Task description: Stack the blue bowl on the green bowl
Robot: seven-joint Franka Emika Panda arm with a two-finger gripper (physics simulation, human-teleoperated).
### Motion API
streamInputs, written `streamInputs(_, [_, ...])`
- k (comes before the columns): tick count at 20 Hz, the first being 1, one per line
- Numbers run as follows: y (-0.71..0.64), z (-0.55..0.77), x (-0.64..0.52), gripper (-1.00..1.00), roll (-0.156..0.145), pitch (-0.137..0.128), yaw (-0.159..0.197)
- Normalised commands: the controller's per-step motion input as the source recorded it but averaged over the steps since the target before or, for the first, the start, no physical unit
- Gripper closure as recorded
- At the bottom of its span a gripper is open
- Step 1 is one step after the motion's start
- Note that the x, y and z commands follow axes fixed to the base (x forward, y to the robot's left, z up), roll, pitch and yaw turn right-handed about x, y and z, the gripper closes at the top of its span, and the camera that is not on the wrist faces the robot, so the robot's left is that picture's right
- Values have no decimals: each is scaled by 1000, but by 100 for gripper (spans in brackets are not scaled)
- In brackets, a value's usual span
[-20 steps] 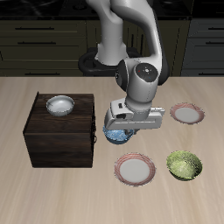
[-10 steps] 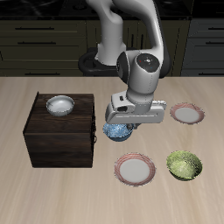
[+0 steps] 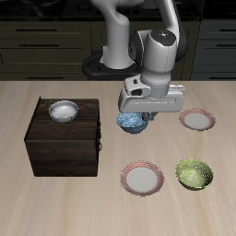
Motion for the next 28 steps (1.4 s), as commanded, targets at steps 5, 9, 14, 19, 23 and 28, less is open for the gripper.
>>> streamInputs(5, [266,384,149,100,3,-35,-14])
streamInputs(9, [357,305,165,100,9,-50,7])
streamInputs(14, [363,228,216,100,0,-50,13])
streamInputs(19, [308,180,320,100,13,-20,16])
streamInputs(23, [237,130,360,100,8,-9,1])
streamInputs(28, [170,-20,250,100,29,-2,-2])
